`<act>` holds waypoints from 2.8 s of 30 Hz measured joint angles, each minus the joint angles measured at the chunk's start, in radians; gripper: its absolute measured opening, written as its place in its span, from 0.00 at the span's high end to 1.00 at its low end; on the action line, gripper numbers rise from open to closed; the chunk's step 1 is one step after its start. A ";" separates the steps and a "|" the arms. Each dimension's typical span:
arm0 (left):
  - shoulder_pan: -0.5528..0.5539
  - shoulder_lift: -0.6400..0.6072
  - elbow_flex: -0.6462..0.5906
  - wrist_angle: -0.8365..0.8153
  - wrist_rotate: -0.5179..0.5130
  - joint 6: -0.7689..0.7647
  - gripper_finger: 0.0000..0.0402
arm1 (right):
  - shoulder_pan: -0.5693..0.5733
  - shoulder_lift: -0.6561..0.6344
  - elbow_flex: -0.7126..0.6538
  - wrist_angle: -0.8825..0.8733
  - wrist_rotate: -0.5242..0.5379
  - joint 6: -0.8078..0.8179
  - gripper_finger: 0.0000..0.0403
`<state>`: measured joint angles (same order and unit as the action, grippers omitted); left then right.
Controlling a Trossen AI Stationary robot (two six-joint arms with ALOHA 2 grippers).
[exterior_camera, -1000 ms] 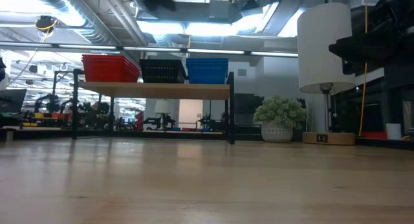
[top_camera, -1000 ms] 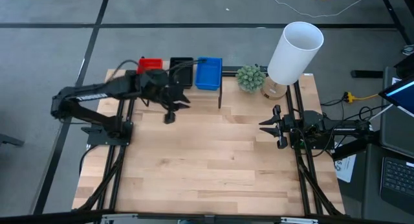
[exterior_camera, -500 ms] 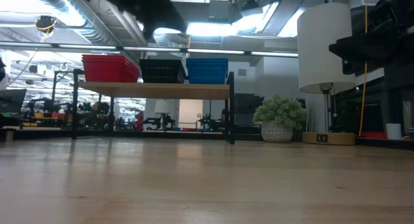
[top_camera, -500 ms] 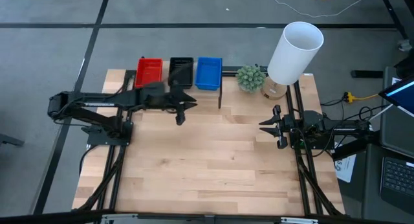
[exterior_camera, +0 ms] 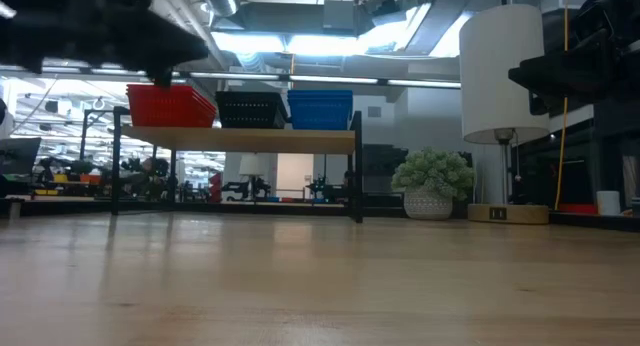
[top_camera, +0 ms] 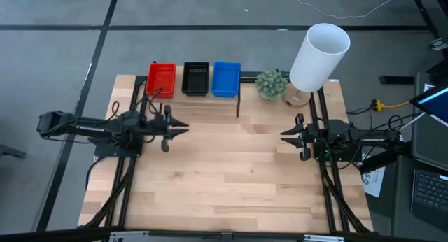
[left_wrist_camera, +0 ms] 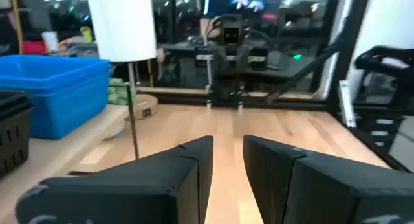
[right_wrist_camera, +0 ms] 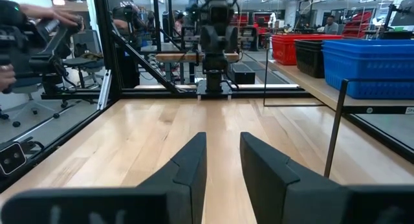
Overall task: Stack baskets on shelf by color
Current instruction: Return to Home Position
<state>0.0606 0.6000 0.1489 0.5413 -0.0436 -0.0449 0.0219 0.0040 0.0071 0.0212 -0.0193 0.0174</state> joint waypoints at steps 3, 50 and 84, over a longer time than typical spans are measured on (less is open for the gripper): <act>-0.003 -0.098 -0.083 0.011 0.024 0.004 0.80 | 0.000 0.000 0.000 0.000 0.000 0.000 0.77; -0.002 -0.597 -0.141 -0.527 0.033 0.030 0.80 | 0.000 0.000 0.000 0.000 0.000 0.000 0.77; -0.002 -0.597 -0.141 -0.526 0.032 0.030 0.80 | -0.098 -0.003 0.000 -0.003 0.001 0.000 0.77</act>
<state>0.0586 0.0025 0.0078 0.0151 -0.0113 -0.0149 -0.0757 0.0006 0.0071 0.0181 -0.0185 0.0174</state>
